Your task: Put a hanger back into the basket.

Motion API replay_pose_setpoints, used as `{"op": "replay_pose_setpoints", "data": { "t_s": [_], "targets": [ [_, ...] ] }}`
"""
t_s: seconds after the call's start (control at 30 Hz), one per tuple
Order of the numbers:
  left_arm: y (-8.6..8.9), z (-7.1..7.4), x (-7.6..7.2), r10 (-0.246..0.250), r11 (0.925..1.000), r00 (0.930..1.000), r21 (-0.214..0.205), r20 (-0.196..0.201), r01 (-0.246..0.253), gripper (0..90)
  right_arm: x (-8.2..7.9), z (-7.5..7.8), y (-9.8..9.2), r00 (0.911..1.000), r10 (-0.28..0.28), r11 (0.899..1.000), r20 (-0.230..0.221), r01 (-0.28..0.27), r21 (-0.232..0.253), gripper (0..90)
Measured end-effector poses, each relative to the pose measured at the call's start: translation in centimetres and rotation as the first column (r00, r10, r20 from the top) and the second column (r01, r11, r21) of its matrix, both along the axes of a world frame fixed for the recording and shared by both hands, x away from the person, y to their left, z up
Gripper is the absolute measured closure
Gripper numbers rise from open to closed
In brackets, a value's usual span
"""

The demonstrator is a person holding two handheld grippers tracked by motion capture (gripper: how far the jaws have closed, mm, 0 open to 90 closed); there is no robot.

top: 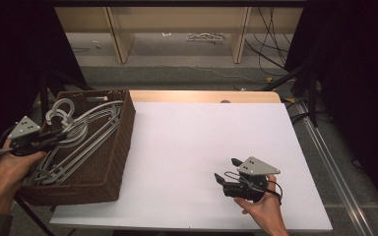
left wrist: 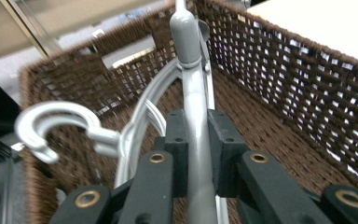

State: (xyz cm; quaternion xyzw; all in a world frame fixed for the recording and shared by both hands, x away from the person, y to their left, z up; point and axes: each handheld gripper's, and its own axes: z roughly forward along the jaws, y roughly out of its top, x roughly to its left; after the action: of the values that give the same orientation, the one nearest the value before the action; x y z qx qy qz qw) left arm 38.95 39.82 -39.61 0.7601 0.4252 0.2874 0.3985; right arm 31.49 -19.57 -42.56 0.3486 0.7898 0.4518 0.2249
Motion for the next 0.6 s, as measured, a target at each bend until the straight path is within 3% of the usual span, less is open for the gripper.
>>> {"op": "replay_pose_setpoints", "data": {
  "t_s": [0.13,0.23,0.37,0.5,0.57,0.6],
  "targets": [
    [-0.1,-0.9,0.4,0.020,0.9996,0.9990,-0.019,-0.039,-0.021,79.3,0.0,0.0,0.0,1.0000,0.003,1.000,-0.001,-0.003,-0.001,26.5],
    [0.4,-1.1,0.7,0.058,0.9969,0.9959,-0.048,-0.069,-0.061,79.1,0.0,0.0,0.0,1.0000,0.001,1.000,-0.001,-0.001,0.001,26.6],
    [1.0,-1.3,1.2,0.109,0.9918,0.9902,-0.057,-0.087,-0.114,78.0,0.0,0.0,0.0,1.0000,0.003,1.000,-0.003,-0.003,-0.001,26.6],
    [1.1,-1.5,1.6,0.150,0.9881,0.9842,-0.023,-0.094,-0.152,76.5,0.0,0.0,0.1,1.0000,0.006,1.000,-0.002,-0.006,-0.001,26.5],
    [1.0,-1.8,1.8,0.159,0.9873,0.9823,0.024,-0.099,-0.157,76.5,0.0,0.0,0.1,1.0000,0.007,1.000,-0.001,-0.007,-0.001,26.6],
    [1.2,-1.7,1.8,0.149,0.9866,0.9816,0.084,-0.119,-0.140,76.7,0.1,-0.1,0.1,1.0000,0.007,1.000,-0.002,-0.007,-0.001,26.6]
  ]
}}
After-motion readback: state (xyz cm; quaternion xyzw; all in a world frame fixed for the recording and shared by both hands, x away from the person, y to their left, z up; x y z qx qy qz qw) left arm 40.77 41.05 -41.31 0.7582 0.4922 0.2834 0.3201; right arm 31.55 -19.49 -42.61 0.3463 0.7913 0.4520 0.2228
